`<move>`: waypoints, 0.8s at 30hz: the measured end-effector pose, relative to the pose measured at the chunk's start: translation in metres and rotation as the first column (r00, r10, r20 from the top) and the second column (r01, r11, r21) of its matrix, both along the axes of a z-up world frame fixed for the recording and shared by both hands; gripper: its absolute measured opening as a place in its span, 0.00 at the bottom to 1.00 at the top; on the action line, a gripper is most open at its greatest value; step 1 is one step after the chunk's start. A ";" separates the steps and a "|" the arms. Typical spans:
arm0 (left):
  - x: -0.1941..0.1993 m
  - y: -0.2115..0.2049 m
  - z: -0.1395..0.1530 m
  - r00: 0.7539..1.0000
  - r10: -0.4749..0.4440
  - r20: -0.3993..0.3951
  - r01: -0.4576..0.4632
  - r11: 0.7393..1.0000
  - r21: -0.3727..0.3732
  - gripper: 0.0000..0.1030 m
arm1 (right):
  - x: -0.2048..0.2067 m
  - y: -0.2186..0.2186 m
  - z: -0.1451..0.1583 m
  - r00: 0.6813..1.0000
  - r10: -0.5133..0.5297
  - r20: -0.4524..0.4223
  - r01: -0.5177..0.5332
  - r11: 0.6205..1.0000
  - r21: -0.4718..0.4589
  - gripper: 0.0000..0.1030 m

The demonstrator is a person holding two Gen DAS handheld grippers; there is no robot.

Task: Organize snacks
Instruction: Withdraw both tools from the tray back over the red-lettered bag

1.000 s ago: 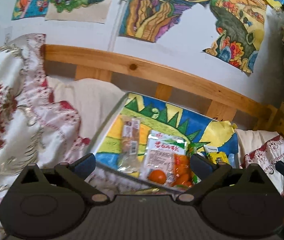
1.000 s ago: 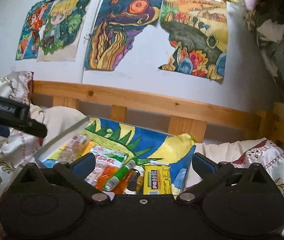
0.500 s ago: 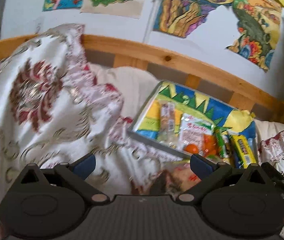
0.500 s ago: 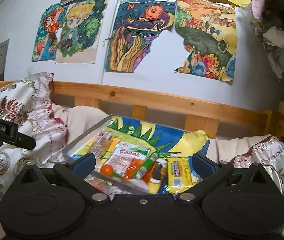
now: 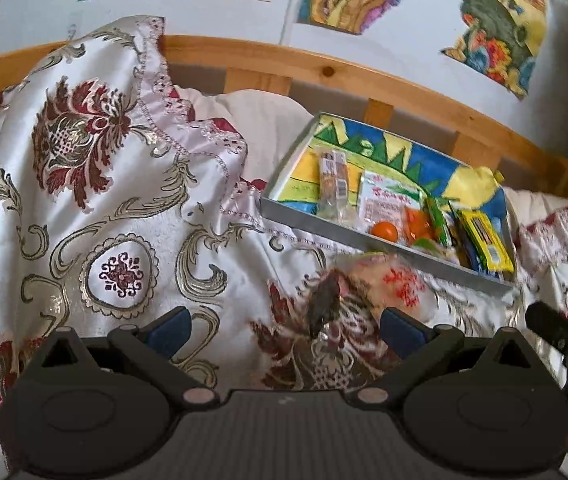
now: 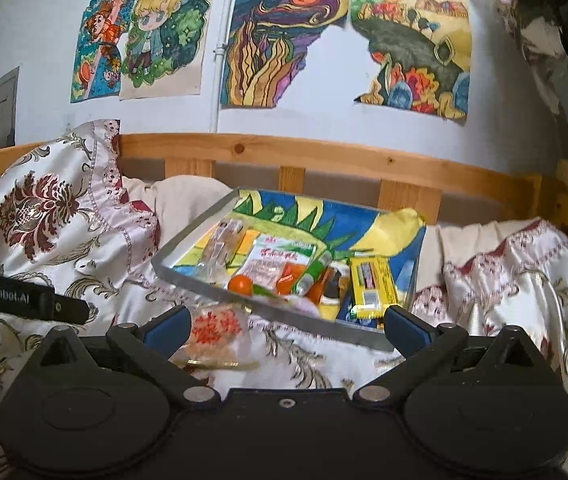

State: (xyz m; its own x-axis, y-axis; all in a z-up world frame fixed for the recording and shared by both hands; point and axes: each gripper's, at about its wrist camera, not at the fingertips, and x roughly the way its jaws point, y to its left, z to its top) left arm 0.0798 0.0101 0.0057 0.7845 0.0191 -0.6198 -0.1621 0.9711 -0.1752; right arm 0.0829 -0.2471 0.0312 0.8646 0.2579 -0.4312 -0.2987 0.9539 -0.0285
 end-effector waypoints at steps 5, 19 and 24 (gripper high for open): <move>-0.006 0.000 -0.001 1.000 -0.008 0.016 0.008 1.000 0.030 0.99 | -0.006 -0.002 -0.002 0.999 -0.018 -0.039 0.018 1.000 0.009 0.99; -0.005 0.005 -0.010 0.999 0.022 -0.039 -0.021 1.000 0.021 0.99 | 0.000 -0.001 -0.014 0.992 -0.015 -0.127 0.016 1.000 0.012 0.99; -0.004 0.004 -0.011 0.999 0.021 -0.047 -0.020 1.000 0.022 0.99 | 0.001 0.000 -0.016 0.990 -0.010 -0.139 0.011 1.000 0.011 0.99</move>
State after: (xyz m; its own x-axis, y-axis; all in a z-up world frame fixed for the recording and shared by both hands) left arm 0.0756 0.0140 -0.0050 0.7540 0.0486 -0.6551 -0.1893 0.9710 -0.1459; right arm 0.0839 -0.2466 0.0156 0.7989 0.2548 -0.5448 -0.2892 0.9570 0.0236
